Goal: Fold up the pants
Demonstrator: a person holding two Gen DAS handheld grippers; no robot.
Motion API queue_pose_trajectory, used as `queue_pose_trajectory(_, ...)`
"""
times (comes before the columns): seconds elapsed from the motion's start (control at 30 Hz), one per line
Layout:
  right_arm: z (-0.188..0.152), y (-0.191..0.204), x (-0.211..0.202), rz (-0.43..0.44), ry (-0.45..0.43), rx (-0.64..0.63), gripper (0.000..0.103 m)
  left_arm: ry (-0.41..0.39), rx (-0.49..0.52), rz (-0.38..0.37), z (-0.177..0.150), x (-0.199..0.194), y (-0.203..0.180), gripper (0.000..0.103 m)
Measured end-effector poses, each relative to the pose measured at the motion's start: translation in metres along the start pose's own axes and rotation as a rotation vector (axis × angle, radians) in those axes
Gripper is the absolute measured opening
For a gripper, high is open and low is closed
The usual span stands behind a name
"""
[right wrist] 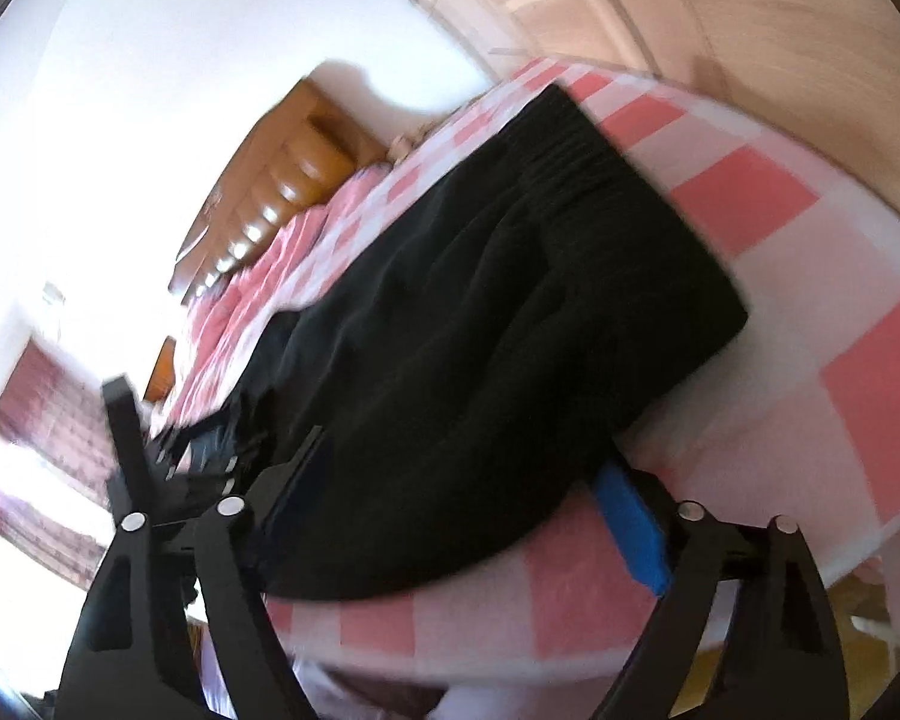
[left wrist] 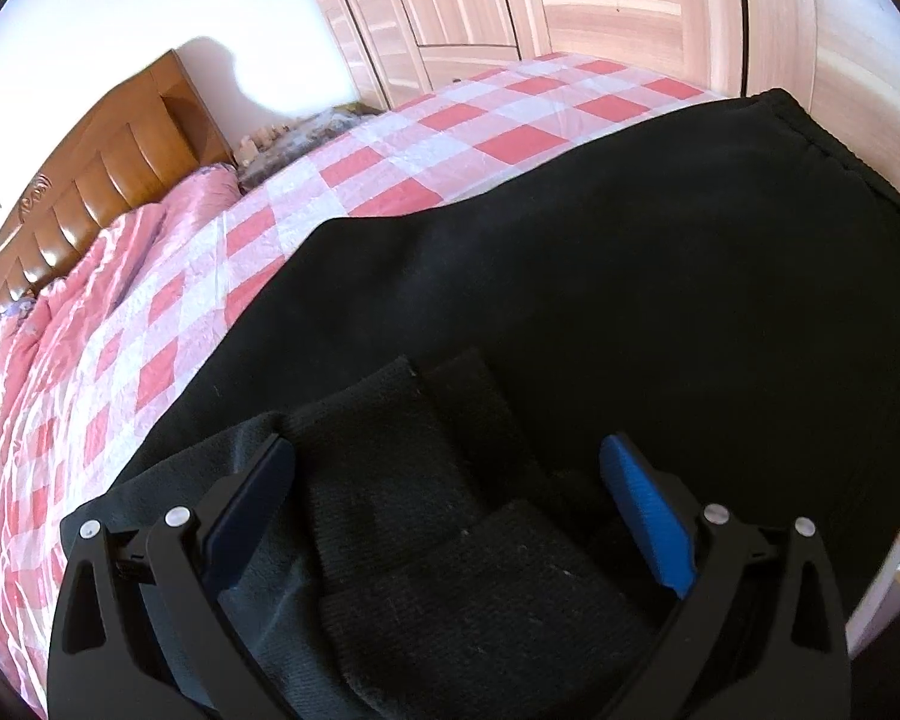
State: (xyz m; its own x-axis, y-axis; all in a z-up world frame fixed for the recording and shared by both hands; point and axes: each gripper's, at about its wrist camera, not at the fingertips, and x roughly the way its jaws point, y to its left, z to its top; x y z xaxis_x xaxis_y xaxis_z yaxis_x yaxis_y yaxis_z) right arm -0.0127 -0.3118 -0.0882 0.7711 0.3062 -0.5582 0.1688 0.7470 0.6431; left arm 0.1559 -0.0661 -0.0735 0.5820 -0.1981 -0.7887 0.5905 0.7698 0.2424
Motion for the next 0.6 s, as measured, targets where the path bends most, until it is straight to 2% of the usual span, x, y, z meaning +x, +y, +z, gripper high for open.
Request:
queue_pose_trajectory(0.03, 0.001, 0.0, 0.002, -0.018, -0.01, -0.007, 0.082, 0.013, -0.013, -0.038, 0.003, -0.003, 0.001, 0.101)
queue_pose_trajectory(0.1, -0.004, -0.001, 0.001, -0.06, -0.051, -0.017, 0.05, 0.012, -0.072, -0.152, 0.021, -0.017, 0.006, 0.101)
queue_pose_trajectory(0.2, -0.015, -0.008, -0.009, -0.046, -0.126, -0.028, 0.035, -0.013, -0.085, -0.241, 0.062, -0.04, -0.006, 0.101)
queue_pose_trajectory(0.27, -0.02, 0.004, -0.016, -0.092, -0.174, -0.114, 0.032, 0.0, -0.062, -0.306, 0.099, -0.047, -0.032, 0.101)
queue_pose_trajectory(0.4, -0.027, 0.029, -0.019, -0.194, -0.246, -0.287, 0.028, 0.132, -0.007, -0.411, 0.165, -0.03, -0.103, 0.101)
queue_pose_trajectory(0.5, -0.028, 0.038, -0.016, -0.238, -0.272, -0.352, 0.028, 0.219, 0.101, -0.389, 0.203, -0.014, -0.171, 0.101)
queue_pose_trajectory(0.6, -0.03, 0.045, -0.013, -0.263, -0.29, -0.396, 0.028, 0.274, 0.218, -0.374, 0.223, -0.01, -0.225, 0.101)
